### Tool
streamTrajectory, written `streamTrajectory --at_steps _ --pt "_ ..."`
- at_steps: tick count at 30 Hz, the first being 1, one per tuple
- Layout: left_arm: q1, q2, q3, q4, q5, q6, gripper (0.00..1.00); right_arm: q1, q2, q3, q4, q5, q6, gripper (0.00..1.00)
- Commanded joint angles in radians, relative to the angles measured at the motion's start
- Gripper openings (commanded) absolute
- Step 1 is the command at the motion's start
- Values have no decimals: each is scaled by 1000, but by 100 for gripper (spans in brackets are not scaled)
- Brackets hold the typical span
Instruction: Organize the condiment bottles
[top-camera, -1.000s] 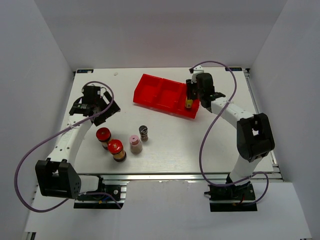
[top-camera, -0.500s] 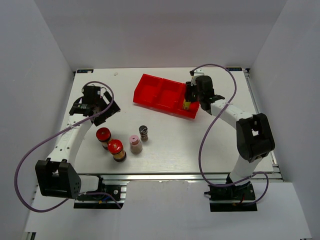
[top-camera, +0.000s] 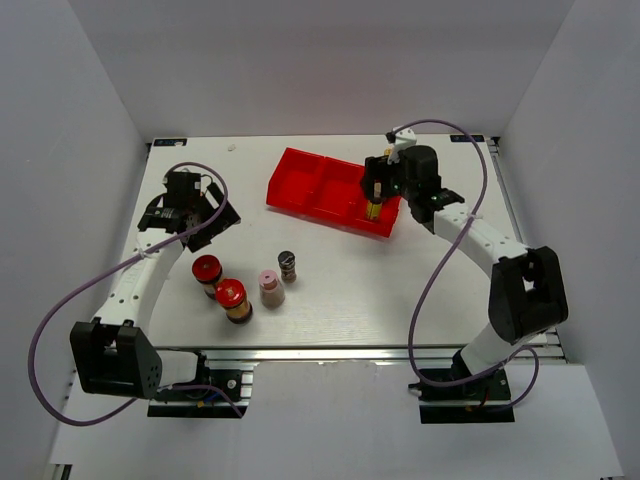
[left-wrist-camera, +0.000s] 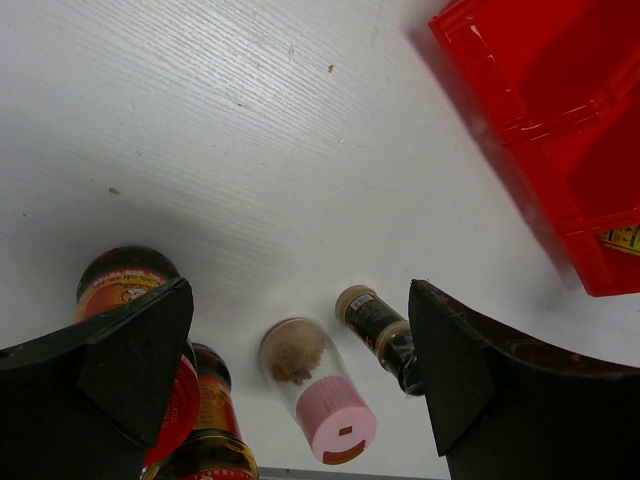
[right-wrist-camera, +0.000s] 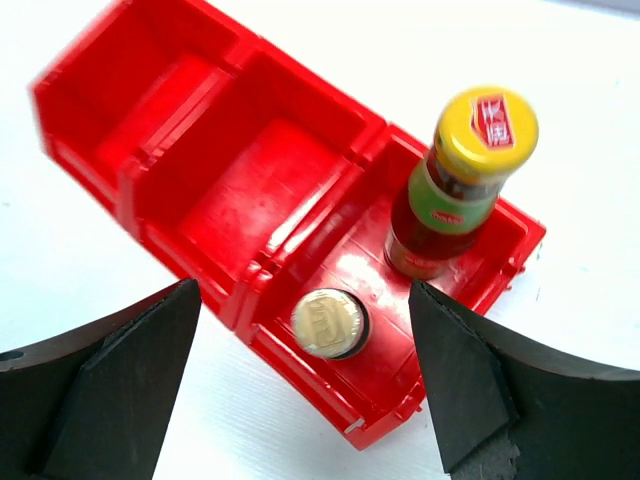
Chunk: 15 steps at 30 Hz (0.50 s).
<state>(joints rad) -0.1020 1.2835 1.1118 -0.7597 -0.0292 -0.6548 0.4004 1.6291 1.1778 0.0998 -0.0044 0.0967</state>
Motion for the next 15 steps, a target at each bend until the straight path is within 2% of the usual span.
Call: streamTrajectory --at_steps 1,8,11,15 --pt "1 -41 5 -13 -6 4 98 -2 -78 -6 -6 -57 -28 89" --pt "-1 -35 -20 52 15 -6 98 29 -213 -50 -32 -19 -55 89" --pt "-1 -9 -32 92 28 -20 98 93 -271 -69 -58 -23 -90 89" --pt "1 23 -36 111 20 -35 98 237 -316 -119 -75 -112 -153 89"
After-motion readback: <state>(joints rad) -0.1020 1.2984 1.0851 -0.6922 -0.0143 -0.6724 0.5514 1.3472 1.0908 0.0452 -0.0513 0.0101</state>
